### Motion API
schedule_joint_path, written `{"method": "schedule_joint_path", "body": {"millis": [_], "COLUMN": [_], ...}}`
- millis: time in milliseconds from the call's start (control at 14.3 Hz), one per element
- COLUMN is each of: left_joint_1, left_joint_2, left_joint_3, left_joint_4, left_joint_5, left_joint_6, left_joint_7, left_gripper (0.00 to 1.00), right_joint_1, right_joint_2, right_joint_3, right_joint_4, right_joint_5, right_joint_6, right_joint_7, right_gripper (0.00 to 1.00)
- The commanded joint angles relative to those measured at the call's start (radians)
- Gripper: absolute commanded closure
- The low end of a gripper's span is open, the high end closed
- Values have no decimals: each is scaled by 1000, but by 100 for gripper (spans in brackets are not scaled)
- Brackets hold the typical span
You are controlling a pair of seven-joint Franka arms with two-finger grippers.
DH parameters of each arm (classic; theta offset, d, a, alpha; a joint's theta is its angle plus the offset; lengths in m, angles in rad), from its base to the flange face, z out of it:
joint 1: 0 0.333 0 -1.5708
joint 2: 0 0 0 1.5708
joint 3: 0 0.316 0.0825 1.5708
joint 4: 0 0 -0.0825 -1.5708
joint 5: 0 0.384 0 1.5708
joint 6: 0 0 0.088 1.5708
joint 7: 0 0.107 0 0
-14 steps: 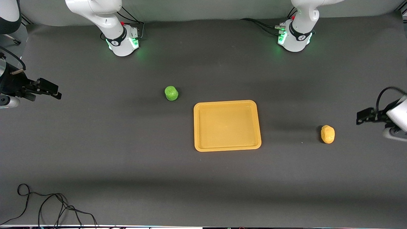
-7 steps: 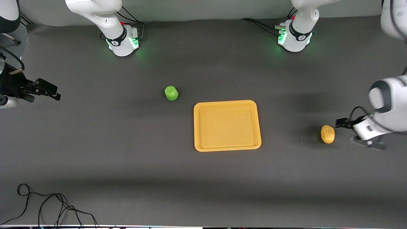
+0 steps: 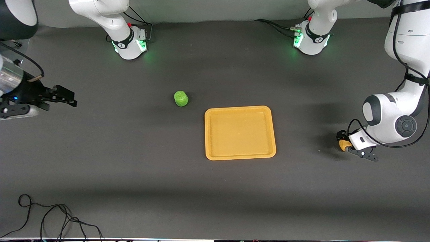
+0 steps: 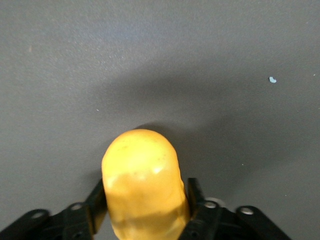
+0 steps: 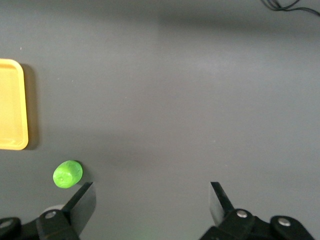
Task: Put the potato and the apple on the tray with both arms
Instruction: 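Carry the potato with the left gripper over the yellow tray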
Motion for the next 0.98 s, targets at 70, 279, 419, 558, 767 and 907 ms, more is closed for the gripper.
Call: {"method": "schedule_joint_path", "body": {"millis": [70, 279, 419, 558, 767, 907], "left_joint_1": [-9, -6, -13, -76, -205, -257], "left_joint_2": [-78, -145, -159, -144, -107, -57], "left_joint_3": [-64, -192, -300, -352, -352, -351], "left_joint_4": [60, 140, 140, 138, 128, 126], "left_joint_5": [-79, -105, -110, -108, -110, -107], "left_joint_6": [-191, -373, -380, -363, -265, -188], "left_joint_7": [-55, -258, -445, -585, -715, -763], "left_gripper": [100, 100, 100, 100, 100, 100], "right_joint_1": [160, 341, 456, 550, 593, 628], "right_joint_2": [-14, -26, -32, -69, -230, -325], "right_joint_3": [-3, -3, -3, -4, -4, -3], "right_joint_4": [-50, -108, -152, -238, -498, -655], "right_joint_5": [-3, 2, 4, 2, 2, 2], "right_joint_6": [4, 62, 108, 170, 320, 407], "right_joint_7": [206, 461, 627, 727, 764, 766], "right_gripper": [0, 0, 0, 0, 0, 0]}}
